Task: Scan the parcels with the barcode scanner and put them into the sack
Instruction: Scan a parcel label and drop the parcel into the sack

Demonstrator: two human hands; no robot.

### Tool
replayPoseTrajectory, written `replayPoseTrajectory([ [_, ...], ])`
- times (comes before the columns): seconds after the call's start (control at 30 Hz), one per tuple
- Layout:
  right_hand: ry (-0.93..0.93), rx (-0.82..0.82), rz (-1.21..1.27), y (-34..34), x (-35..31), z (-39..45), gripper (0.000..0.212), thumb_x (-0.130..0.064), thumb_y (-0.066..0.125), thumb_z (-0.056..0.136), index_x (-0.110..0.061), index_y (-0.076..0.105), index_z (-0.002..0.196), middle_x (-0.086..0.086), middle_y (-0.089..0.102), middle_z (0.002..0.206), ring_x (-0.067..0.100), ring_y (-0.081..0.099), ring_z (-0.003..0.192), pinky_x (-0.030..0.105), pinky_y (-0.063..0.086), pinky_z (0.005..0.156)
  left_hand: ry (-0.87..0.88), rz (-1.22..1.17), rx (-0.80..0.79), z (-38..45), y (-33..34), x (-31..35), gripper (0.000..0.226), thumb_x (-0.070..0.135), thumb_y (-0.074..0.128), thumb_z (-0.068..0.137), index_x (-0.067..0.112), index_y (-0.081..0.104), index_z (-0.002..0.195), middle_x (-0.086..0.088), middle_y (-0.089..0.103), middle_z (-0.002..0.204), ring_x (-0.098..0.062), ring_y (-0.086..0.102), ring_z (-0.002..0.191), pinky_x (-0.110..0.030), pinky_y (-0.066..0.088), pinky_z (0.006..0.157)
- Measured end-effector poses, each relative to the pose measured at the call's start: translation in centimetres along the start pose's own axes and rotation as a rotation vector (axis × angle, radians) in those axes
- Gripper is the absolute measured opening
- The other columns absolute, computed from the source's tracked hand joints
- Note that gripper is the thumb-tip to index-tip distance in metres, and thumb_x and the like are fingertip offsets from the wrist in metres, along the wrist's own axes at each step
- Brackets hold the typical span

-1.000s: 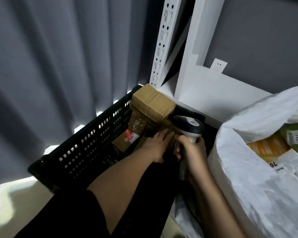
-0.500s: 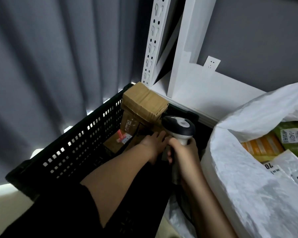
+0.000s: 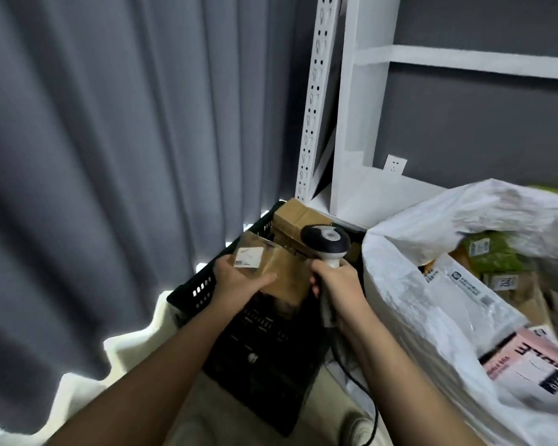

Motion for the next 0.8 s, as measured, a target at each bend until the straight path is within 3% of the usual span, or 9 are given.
replayPoseTrajectory([
  [0.1, -0.076, 0.043, 0.087, 0.3, -1.3, -2.6, 0.011, -0.007, 0.066, 0.088, -0.007, 0.055, 0.09, 0.003, 0.053, 0.059, 0.009, 0.046, 0.043, 0.02, 0.039, 0.045, -0.016, -0.305, 0.086, -3.6, -2.8, 0.8, 0.1, 0.028, 0.09, 0.062, 0.019, 0.026, 0.138, -0.001, 0.046, 0.13, -0.019, 0.052, 0.114, -0.037, 0.044, 0.102],
  [0.17, -0.112, 0.059, 0.195, 0.6, -1.3, -4.1, 0.019, -0.008, 0.07, 0.086, -0.006, 0.057, 0.1, 0.004, 0.061, 0.07, 0.012, 0.055, 0.053, 0.022, 0.045, 0.053, 0.063, -0.39, 0.121, -5.8, -4.0, 1.2, 0.098, 0.021, 0.088, 0.066, 0.022, 0.023, 0.139, -0.001, 0.045, 0.133, -0.017, 0.051, 0.117, -0.034, 0.044, 0.102],
  [0.23, -0.149, 0.052, 0.263, 1.0, -0.8, -5.1, 0.035, -0.012, 0.074, 0.084, -0.009, 0.06, 0.116, 0.004, 0.073, 0.098, 0.019, 0.07, 0.084, 0.03, 0.054, 0.077, 0.161, -0.398, 0.154, -7.4, -4.5, 1.5, 0.101, 0.01, 0.085, 0.068, 0.023, 0.018, 0.142, 0.0, 0.04, 0.139, -0.015, 0.048, 0.122, -0.029, 0.04, 0.102],
  [0.3, -0.16, 0.014, 0.329, 1.4, -0.5, -5.8, 0.046, -0.016, 0.075, 0.084, -0.013, 0.059, 0.127, 0.004, 0.073, 0.114, 0.02, 0.069, 0.105, 0.037, 0.053, 0.092, 0.253, -0.38, 0.177, -8.4, -4.8, 1.7, 0.11, 0.004, 0.085, 0.066, 0.024, 0.012, 0.146, 0.001, 0.031, 0.147, -0.014, 0.042, 0.13, -0.03, 0.035, 0.109],
  [0.43, -0.057, -0.048, 0.464, 2.1, 0.1, -5.9, 0.057, -0.033, 0.08, 0.075, -0.013, 0.061, 0.125, 0.007, 0.074, 0.101, 0.018, 0.07, 0.082, 0.032, 0.055, 0.074, 0.394, -0.317, 0.211, -9.2, -4.5, 2.3, 0.125, 0.023, 0.091, 0.051, 0.029, 0.011, 0.147, 0.002, 0.021, 0.151, -0.009, 0.034, 0.136, -0.028, 0.032, 0.112],
  [0.53, -0.018, -0.073, 0.503, 2.6, 0.3, -5.4, 0.088, -0.052, 0.089, 0.057, -0.012, 0.058, 0.129, 0.014, 0.069, 0.101, 0.015, 0.061, 0.066, 0.026, 0.051, 0.058, 0.454, -0.232, 0.172, -9.4, -3.3, 2.6, 0.117, 0.013, 0.092, 0.053, 0.034, 0.014, 0.136, 0.0, 0.024, 0.144, -0.008, 0.037, 0.132, -0.005, 0.033, 0.099],
  [0.6, -0.038, -0.054, 0.523, 2.3, 0.3, -4.7, 0.081, -0.047, 0.087, 0.064, -0.014, 0.056, 0.131, 0.011, 0.071, 0.113, 0.019, 0.069, 0.081, 0.026, 0.053, 0.063, 0.481, -0.187, 0.165, -9.3, -2.5, 2.5, 0.116, 0.008, 0.091, 0.053, 0.034, 0.012, 0.134, 0.002, 0.024, 0.141, -0.006, 0.038, 0.128, 0.002, 0.032, 0.093],
  [0.7, -0.079, -0.069, 0.534, 1.5, 0.0, -3.9, 0.066, -0.033, 0.083, 0.075, -0.014, 0.056, 0.132, 0.008, 0.071, 0.12, 0.026, 0.068, 0.108, 0.032, 0.057, 0.079, 0.477, -0.162, 0.083, -9.4, -1.5, 2.1, 0.117, 0.018, 0.091, 0.053, 0.041, 0.009, 0.132, 0.005, 0.026, 0.142, -0.005, 0.044, 0.126, -0.008, 0.04, 0.097],
  [0.8, -0.1, -0.066, 0.521, 0.2, -0.8, -3.4, 0.042, -0.015, 0.071, 0.086, -0.008, 0.059, 0.126, 0.011, 0.073, 0.111, 0.012, 0.073, 0.077, 0.02, 0.054, 0.056, 0.353, -0.242, -0.121, -9.7, -1.1, 2.4, 0.11, 0.042, 0.086, 0.048, 0.048, 0.013, 0.129, 0.001, 0.044, 0.141, -0.01, 0.056, 0.12, -0.013, 0.048, 0.089],
])
Point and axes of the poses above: each hand's wrist, its own z-axis towards the middle knuckle, its own y-axis out of the palm, x = y × z, the point moved 3 cm from there along z, towards the middle knuckle
